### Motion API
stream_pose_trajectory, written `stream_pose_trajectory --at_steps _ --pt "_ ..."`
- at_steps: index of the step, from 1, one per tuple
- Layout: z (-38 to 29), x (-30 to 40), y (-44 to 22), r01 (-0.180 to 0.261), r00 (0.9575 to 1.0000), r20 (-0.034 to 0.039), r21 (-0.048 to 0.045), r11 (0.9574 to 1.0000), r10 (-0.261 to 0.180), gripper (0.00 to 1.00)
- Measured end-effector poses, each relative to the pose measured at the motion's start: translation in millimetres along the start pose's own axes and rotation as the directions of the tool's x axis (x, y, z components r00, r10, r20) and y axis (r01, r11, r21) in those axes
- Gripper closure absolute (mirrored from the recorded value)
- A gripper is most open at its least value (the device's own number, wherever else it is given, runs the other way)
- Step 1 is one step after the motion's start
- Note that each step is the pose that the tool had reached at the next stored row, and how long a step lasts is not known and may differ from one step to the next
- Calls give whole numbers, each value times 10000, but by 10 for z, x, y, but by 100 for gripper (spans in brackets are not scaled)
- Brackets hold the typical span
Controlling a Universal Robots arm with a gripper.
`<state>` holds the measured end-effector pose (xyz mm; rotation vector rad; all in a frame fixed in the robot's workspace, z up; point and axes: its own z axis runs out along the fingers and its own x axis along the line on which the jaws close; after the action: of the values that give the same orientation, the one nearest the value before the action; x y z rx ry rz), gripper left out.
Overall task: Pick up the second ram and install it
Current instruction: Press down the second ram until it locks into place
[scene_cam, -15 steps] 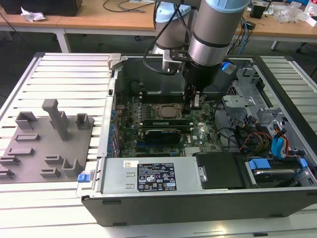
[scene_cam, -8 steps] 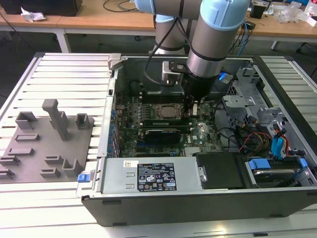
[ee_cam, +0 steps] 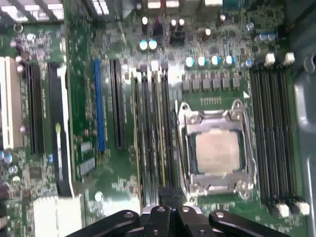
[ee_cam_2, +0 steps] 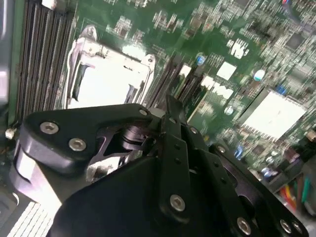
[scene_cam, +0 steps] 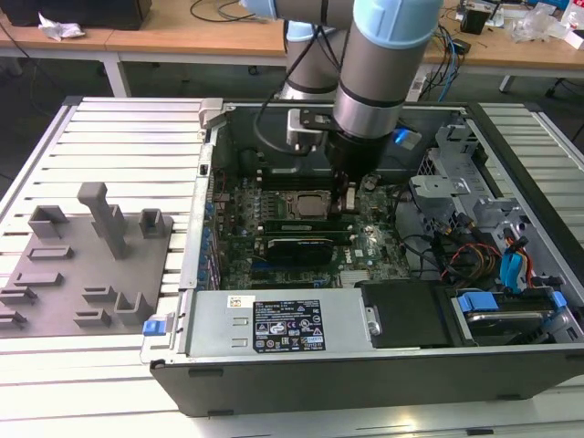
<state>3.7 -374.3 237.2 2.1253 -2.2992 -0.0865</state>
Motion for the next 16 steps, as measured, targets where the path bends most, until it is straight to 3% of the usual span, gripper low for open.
stream_pose_trajectory --at_steps 5,8,10,13,15,16 --pt "26 40 503 4 10000 10 124 9999 -4 89" --pt "44 57 714 6 10000 17 199 9998 -6 89" --pt "85 64 775 6 10000 25 206 9998 -7 89" --pt "111 64 780 5 10000 64 210 9998 -7 89" --pt "81 63 760 7 10000 61 208 9998 -8 89" --pt "70 58 700 5 10000 59 194 9998 -6 89"
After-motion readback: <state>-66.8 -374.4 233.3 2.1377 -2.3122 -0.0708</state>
